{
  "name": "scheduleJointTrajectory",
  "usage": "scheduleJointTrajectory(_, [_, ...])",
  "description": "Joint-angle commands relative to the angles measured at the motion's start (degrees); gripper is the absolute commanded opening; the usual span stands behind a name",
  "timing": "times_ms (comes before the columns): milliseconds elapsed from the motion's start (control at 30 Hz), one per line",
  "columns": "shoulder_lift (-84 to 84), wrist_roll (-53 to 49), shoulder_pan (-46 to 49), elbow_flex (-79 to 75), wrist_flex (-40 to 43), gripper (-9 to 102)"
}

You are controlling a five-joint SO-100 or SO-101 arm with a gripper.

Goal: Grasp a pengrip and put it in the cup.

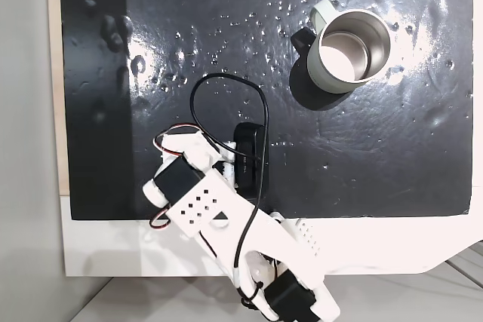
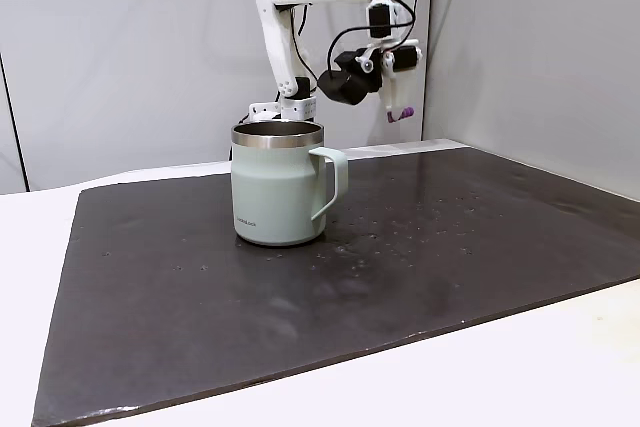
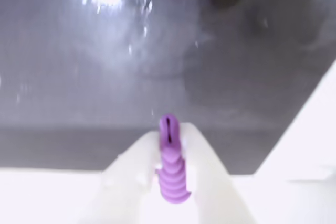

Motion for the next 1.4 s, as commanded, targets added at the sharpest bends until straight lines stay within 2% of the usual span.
scheduleJointTrajectory(0, [4.3,-4.2,-0.4,-7.8,4.0,0])
scheduleJointTrajectory(267, [5.7,-12.0,3.6,-20.0,8.8,0])
scheduleJointTrajectory(400, [6.8,-15.3,8.1,-20.8,9.6,0])
scheduleJointTrajectory(800, [8.3,-30.7,38.1,-18.2,9.1,0])
scheduleJointTrajectory(1100, [8.2,-41.8,54.6,-18.2,1.3,0])
scheduleJointTrajectory(1367, [2.9,-43.9,59.8,-18.2,-9.9,0])
